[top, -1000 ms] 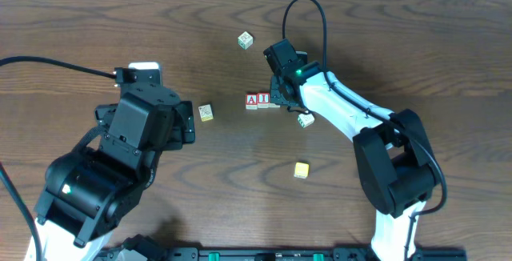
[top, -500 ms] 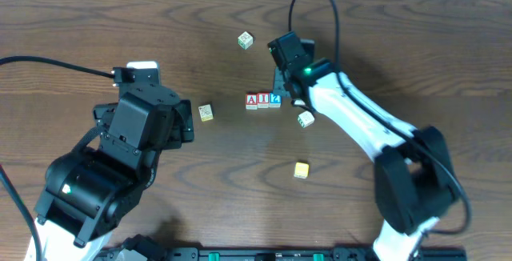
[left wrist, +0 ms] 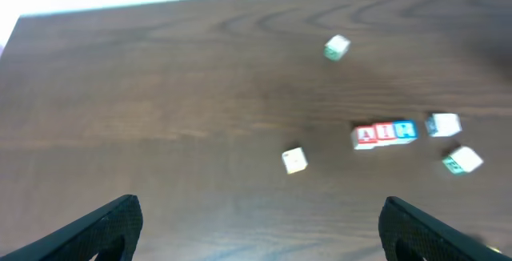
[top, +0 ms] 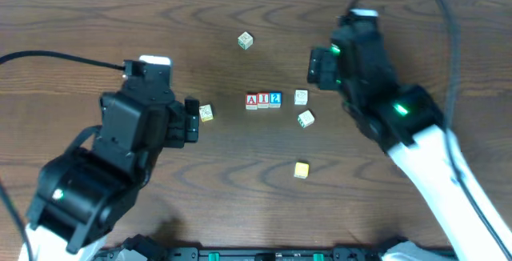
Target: Spell out Ai2
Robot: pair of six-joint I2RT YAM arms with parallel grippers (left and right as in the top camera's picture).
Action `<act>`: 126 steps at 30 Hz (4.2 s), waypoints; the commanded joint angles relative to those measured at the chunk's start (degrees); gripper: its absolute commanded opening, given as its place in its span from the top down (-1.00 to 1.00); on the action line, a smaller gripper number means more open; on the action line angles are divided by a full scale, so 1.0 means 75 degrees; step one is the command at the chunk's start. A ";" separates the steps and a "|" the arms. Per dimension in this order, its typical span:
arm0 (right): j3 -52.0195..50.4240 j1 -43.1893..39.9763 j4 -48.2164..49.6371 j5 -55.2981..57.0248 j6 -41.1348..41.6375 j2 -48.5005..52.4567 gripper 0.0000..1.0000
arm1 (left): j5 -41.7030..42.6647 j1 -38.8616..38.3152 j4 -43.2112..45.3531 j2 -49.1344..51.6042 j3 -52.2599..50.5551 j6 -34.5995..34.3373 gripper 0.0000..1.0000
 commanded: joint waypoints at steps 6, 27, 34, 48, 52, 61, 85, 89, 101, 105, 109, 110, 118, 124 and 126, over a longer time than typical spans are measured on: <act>0.0009 -0.0035 -0.0606 0.0303 -0.1096 -0.1874 -0.98 | 0.1119 0.0009 0.0050 -0.0545 0.1338 0.1807 -0.99; -0.0157 0.0210 -0.3395 0.0303 -0.0414 -0.6161 -0.98 | 0.1303 0.0020 -0.0930 -0.4424 0.1064 0.1291 -0.96; -0.1326 0.0195 -0.3526 0.0341 0.0146 -0.7029 -0.99 | 0.1157 0.0020 -0.0918 -0.5557 -0.0087 0.1035 -0.91; -0.5954 0.0198 0.1606 0.0015 -0.1603 -0.7134 -0.99 | -0.1533 0.0017 0.2553 -0.5677 -0.5036 0.0734 -0.91; -0.6843 0.0198 0.2830 0.0015 -0.2159 -0.7085 -0.98 | -0.1326 0.0017 0.4473 -0.5677 -0.6204 0.1445 -0.91; -0.8072 0.0195 0.4150 -0.0702 -0.2862 -0.7076 -0.98 | -0.1262 0.0020 0.6382 -0.5406 -0.7892 0.1384 -0.91; -1.0748 -0.0635 0.6563 -0.1923 -0.1274 -0.7044 -0.99 | -0.1064 0.0606 0.7026 -0.4733 -0.9897 0.0379 -0.91; -1.0748 -0.0632 0.6152 -0.1807 -0.1154 -0.7041 -0.99 | -0.1064 0.0752 0.7204 -0.4677 -1.0299 0.0029 -0.91; -1.0748 -0.0632 0.5560 -0.1504 -0.0367 -0.6627 -0.99 | -0.1294 0.0775 0.6350 -0.4677 -1.0789 -0.0134 -0.91; -1.0748 -0.0632 0.5560 -0.1501 -0.0367 -0.6627 -0.98 | -0.1288 0.0775 0.6373 -0.4660 -1.0786 -0.0134 -0.91; -1.0748 -0.0632 0.5560 -0.1501 -0.0367 -0.6627 -0.97 | -0.1288 0.0775 0.6373 -0.4660 -1.0786 -0.0134 -0.91; -1.0748 -0.0632 0.5560 -0.1501 -0.0367 -0.6627 -0.99 | -0.1288 0.0775 0.6373 -0.4660 -1.0786 -0.0134 -0.91; -1.0748 -0.0729 0.5560 -0.1504 -0.0367 -0.7096 -0.99 | -0.1265 0.0973 0.6382 -0.5228 -1.0786 -0.0134 -0.91; -1.0748 -0.1250 0.5566 -0.1507 -0.0367 -0.8326 -0.99 | -0.1265 0.1577 0.6382 -0.6510 -1.0786 -0.0134 -0.91; -1.0748 -0.1591 0.5563 -0.1504 -0.0367 -0.8684 -0.98 | -0.1265 0.1888 0.6382 -0.6965 -1.0786 -0.0134 -0.91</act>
